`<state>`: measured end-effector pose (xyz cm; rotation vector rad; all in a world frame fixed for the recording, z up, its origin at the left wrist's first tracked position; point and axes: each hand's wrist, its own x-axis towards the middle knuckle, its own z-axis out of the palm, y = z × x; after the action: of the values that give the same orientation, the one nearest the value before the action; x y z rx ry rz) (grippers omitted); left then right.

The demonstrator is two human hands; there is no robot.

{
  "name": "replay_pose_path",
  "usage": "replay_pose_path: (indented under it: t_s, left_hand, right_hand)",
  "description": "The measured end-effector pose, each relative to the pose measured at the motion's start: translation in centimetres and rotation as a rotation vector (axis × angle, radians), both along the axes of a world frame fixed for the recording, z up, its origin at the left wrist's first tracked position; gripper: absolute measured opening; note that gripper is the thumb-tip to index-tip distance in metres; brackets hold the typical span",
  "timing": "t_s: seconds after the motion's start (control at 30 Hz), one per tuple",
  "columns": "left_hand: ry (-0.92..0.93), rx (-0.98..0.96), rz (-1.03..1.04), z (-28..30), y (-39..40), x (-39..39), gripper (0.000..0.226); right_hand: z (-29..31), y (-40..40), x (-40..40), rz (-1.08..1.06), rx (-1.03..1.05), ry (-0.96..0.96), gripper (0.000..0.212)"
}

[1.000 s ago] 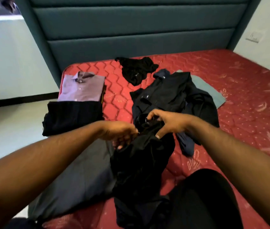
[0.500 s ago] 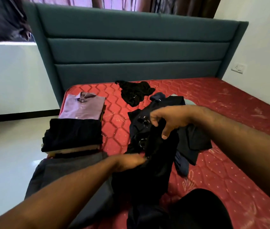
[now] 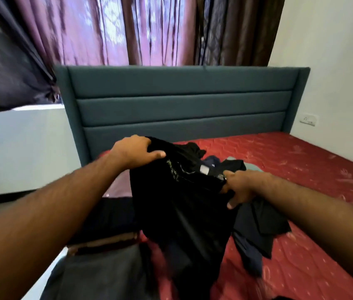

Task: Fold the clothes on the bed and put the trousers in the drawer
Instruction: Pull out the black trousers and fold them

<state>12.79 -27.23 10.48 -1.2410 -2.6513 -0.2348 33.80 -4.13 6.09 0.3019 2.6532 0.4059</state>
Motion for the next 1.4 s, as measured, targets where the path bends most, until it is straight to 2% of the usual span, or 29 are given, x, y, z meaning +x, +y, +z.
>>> replay_pose_path:
  t_s: [0.07,0.13,0.2,0.27,0.33,0.37,0.43,0.5,0.63,0.7,0.77,0.87,0.97,1.03,1.1,1.2,1.27,1.3,1.4]
  left_hand:
    - [0.063,0.203,0.073,3.3,0.6,-0.7,0.052]
    - [-0.005,0.42,0.175,5.1,1.1,-1.3,0.047]
    - [-0.089,0.589,0.301,6.5,1.2,-1.8,0.047]
    - [-0.132,0.676,0.395,7.5,0.8,-2.8,0.048]
    - [-0.127,0.708,0.468,8.7,-0.3,-3.6,0.047]
    - [-0.103,0.712,0.501,9.3,-1.3,-4.2,0.048]
    - [-0.051,0.689,0.563,10.1,-3.4,-5.3,0.048]
    - [-0.03,0.636,0.623,10.3,-6.5,-6.5,0.05]
    - [-0.008,0.557,0.737,9.6,-12.1,-8.8,0.058]
    - [0.038,0.526,0.693,10.3,-11.9,-8.8,0.058]
    - [0.087,0.488,0.565,11.8,-10.4,-7.8,0.058]
    - [0.166,0.367,0.367,13.9,-8.9,-6.3,0.069]
    - [0.036,0.255,0.099,14.4,-9.8,-6.0,0.083]
    - [0.015,0.203,-0.054,14.5,-11.1,-6.3,0.084]
    - [-0.042,0.365,-0.113,14.7,-12.6,-7.1,0.063]
    - [-0.33,0.842,-0.215,15.4,-14.2,-6.4,0.005]
    - [-0.55,1.061,-0.271,15.6,-13.6,-5.6,0.022]
    - [-0.604,1.107,-0.286,15.7,-12.8,-5.1,0.025]
    - [-0.667,1.124,-0.332,16.4,-10.4,-3.6,0.025]
  right_hand:
    - [1.1,-0.6,-1.0,0.045,0.075,0.093,0.043]
    - [2.1,-1.8,-1.8,0.138,0.073,0.236,0.036]
    - [2.7,-2.5,-2.4,0.25,-0.06,0.402,0.043]
    - [2.8,-3.0,-2.9,0.314,-0.294,0.5,0.049]
    - [2.7,-3.6,-2.7,0.265,-0.508,0.456,0.055]
    - [2.9,-3.9,-2.5,0.2,-0.558,0.391,0.047]
    - [4.6,-3.5,-1.6,0.106,-0.422,0.256,0.011]
    - [7.1,-1.0,-0.7,-0.079,-0.293,0.267,0.037]
    - [14.7,4.7,0.3,-0.232,-0.14,0.628,0.068]
    - [18.4,5.3,0.0,-0.233,-0.089,0.719,0.071]
    - [20.9,5.1,-0.8,-0.221,-0.082,0.788,0.061]
    - [22.5,3.9,-2.2,-0.127,-0.281,0.889,0.045]
    - [22.9,3.2,-2.1,-0.078,-0.341,0.883,0.034]
    - [23.3,3.8,-1.3,-0.101,-0.331,0.869,0.039]
    - [24.0,4.9,0.0,-0.158,-0.331,0.917,0.05]
    - [25.2,5.4,2.0,-0.243,-0.533,1.034,0.056]
    - [25.3,4.7,2.0,-0.2,-0.785,1.084,0.059]
    - [25.2,4.1,1.6,-0.159,-0.915,1.085,0.064]
    - [24.2,3.3,0.2,-0.092,-1.218,1.123,0.097]
